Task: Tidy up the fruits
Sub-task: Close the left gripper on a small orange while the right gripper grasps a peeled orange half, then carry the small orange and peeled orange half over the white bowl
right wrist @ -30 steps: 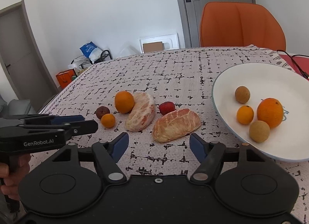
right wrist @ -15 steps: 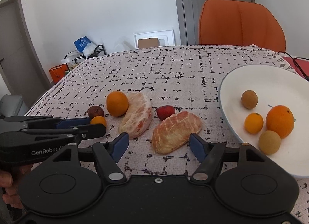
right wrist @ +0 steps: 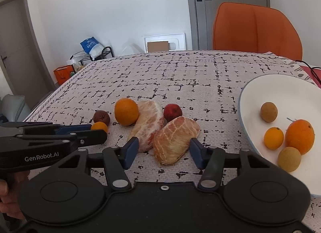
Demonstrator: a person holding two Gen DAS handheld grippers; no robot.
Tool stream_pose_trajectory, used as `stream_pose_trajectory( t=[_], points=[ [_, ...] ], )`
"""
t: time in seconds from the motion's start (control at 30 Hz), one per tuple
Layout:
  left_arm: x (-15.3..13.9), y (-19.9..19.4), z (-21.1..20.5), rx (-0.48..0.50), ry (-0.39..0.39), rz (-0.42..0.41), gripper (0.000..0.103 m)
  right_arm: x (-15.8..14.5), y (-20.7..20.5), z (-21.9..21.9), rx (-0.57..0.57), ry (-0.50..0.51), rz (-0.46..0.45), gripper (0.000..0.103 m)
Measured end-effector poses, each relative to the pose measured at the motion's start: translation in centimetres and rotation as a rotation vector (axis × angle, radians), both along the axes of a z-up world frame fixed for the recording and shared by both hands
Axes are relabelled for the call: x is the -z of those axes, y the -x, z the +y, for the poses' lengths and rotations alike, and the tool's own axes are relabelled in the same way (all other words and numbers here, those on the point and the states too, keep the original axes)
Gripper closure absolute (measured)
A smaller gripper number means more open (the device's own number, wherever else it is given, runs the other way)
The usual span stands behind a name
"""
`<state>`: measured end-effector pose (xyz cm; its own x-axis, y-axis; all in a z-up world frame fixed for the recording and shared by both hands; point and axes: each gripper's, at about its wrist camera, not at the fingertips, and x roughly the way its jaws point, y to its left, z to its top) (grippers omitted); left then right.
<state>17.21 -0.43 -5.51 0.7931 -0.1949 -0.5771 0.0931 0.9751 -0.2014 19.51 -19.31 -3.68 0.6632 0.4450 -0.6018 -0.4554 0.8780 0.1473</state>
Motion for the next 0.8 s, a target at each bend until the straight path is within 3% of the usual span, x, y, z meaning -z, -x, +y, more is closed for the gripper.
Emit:
stream_pose_trajectory(
  t=[0.07, 0.1, 0.13, 0.3, 0.63, 0.8],
  points=[
    [-0.1, 0.2, -0.1, -0.001, -0.003, -0.002, 0.078, 0.0, 0.1, -0.2, -0.002, -0.005, 0.002, 0.056],
    [-0.2, 0.3, -0.1, -0.001, -0.004, -0.003, 0.078, 0.0, 0.2, -0.3, 0.000, -0.005, 0.002, 0.066],
    [-0.3, 0.4, -0.1, -0.003, -0.004, -0.004, 0.078, -0.1, 0.2, -0.4, 0.009, 0.003, -0.001, 0.069],
    [-0.7, 1.2, -0.4, -0.008, -0.008, -0.004, 0.078, 0.1, 0.6, -1.1, -0.010, -0.008, -0.002, 0.076],
    [-0.3, 2.6, -0.6, -0.019, -0.007, 0.012, 0.078, -0.1, 2.6, -2.0, -0.035, -0.014, 0.012, 0.076],
    [-0.3, 2.7, -0.3, -0.023, -0.001, 0.012, 0.078, -0.3, 2.4, -1.8, -0.025, -0.008, 0.015, 0.063]
  ],
)
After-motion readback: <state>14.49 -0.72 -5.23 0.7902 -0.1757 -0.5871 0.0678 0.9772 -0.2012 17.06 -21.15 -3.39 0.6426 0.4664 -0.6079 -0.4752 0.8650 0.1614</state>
